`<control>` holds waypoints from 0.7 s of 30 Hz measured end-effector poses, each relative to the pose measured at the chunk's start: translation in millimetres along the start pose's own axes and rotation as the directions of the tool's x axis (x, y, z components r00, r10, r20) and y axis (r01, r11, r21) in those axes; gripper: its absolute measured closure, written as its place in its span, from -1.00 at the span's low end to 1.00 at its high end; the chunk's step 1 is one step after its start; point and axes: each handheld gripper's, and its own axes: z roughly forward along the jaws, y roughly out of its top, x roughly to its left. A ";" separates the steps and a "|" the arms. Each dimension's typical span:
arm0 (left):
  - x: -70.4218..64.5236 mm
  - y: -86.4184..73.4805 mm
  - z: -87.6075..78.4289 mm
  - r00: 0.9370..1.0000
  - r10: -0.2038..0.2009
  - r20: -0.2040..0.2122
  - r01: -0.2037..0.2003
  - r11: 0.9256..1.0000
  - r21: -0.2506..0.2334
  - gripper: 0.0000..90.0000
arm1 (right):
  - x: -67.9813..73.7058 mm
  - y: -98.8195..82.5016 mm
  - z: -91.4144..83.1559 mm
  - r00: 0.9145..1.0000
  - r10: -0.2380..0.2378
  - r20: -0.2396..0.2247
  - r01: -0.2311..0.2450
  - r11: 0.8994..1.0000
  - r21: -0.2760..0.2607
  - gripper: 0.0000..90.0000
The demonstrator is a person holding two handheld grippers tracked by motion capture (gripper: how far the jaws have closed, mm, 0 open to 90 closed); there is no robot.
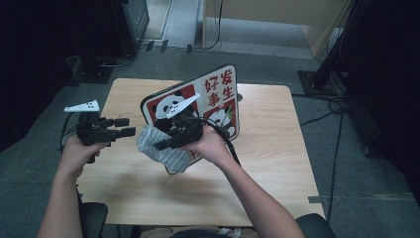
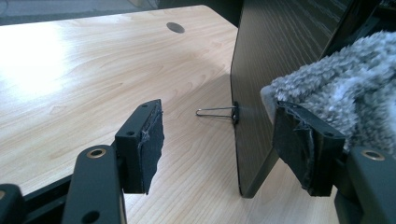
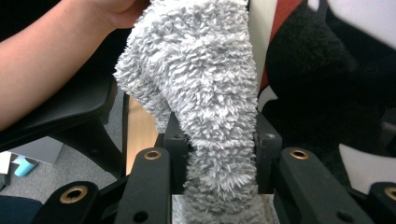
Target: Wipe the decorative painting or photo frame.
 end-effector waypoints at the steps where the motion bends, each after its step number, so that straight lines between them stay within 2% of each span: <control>1: 0.1 0.0 -0.1 1.000 0.000 0.000 0.000 1.000 0.000 -0.24 | -0.1 -1.2 0.4 1.000 0.003 0.000 -0.003 1.000 0.003 0.50; 21: -1.3 0.5 1.6 1.000 -0.002 0.007 0.002 1.000 0.008 -0.24 | -4.8 -20.8 11.6 1.000 0.023 -0.008 -0.023 0.999 0.029 0.51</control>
